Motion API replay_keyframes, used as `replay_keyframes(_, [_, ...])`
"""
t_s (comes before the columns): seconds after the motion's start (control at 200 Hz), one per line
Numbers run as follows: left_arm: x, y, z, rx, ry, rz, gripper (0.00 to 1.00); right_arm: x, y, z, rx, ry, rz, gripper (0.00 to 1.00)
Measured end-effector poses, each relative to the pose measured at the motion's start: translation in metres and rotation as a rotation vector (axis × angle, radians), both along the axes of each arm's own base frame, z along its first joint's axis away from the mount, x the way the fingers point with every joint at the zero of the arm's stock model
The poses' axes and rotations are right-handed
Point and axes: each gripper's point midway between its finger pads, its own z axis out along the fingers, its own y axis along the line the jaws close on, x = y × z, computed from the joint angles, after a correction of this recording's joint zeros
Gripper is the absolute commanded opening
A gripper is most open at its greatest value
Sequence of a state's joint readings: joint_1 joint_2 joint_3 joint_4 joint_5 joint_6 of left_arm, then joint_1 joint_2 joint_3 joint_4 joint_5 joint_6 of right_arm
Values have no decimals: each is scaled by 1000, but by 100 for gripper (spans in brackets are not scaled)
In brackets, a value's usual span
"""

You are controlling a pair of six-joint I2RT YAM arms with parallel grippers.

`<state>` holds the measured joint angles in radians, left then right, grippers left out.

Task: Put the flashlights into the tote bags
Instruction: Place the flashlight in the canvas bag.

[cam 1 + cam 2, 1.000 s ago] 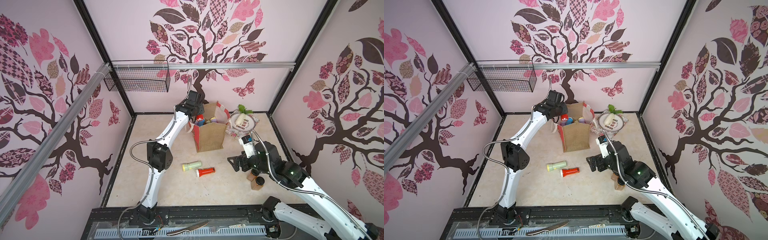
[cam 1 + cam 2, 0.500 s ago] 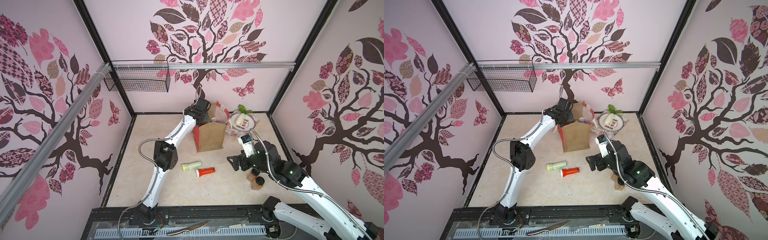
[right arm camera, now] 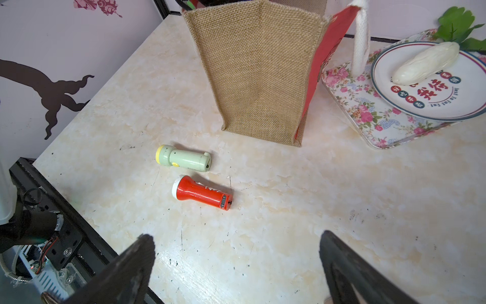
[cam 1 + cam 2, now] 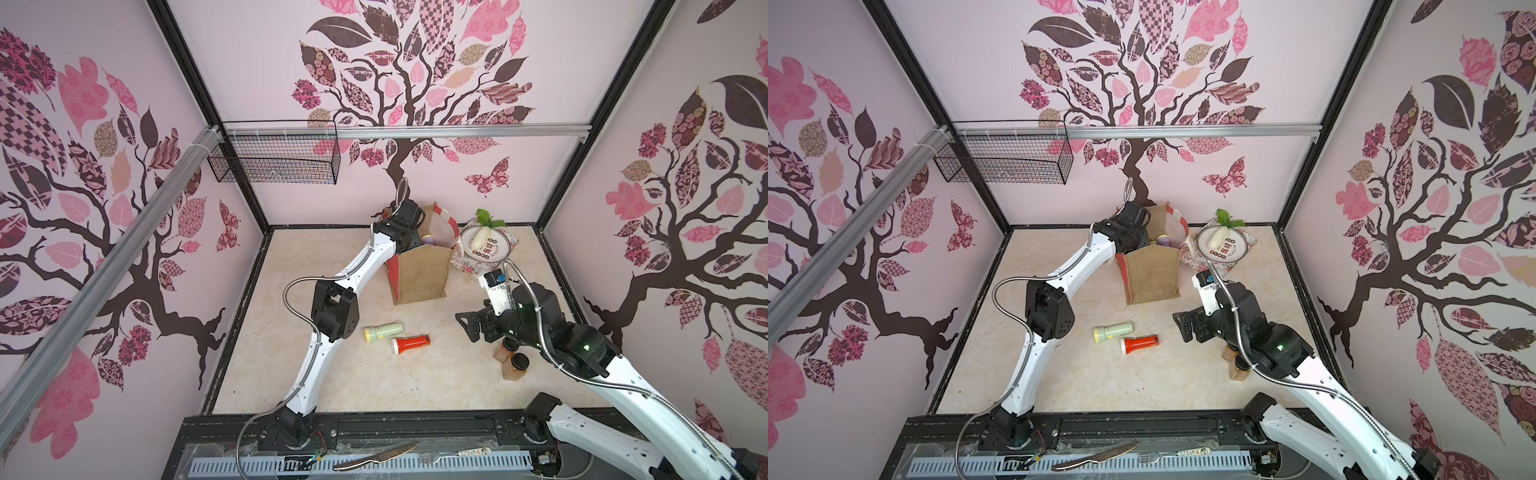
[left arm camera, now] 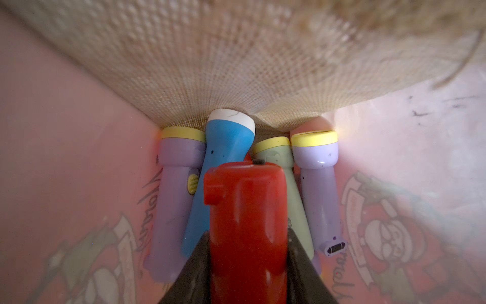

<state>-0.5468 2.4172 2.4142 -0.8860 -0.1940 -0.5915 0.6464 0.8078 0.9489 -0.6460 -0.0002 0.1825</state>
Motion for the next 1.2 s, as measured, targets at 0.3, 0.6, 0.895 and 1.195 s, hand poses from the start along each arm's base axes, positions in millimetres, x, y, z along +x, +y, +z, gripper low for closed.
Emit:
replay_keyframes(0.3, [0,-4,18,-24,-34,-25,70,1,0,0,-4,0,-3,100])
replay_keyframes(0.6, [-11,-5,104,-127,-166,-49,74,3,1,-4,-13,12,-2,100])
replay_keyframes(0.895, [-57,8,198,-222,-292,-102,74,3,6,-1,-4,17,17,100])
replay_keyframes(1.195, [-152,42,218,-272,-263,-163,75,-4,22,-12,3,96,98,100])
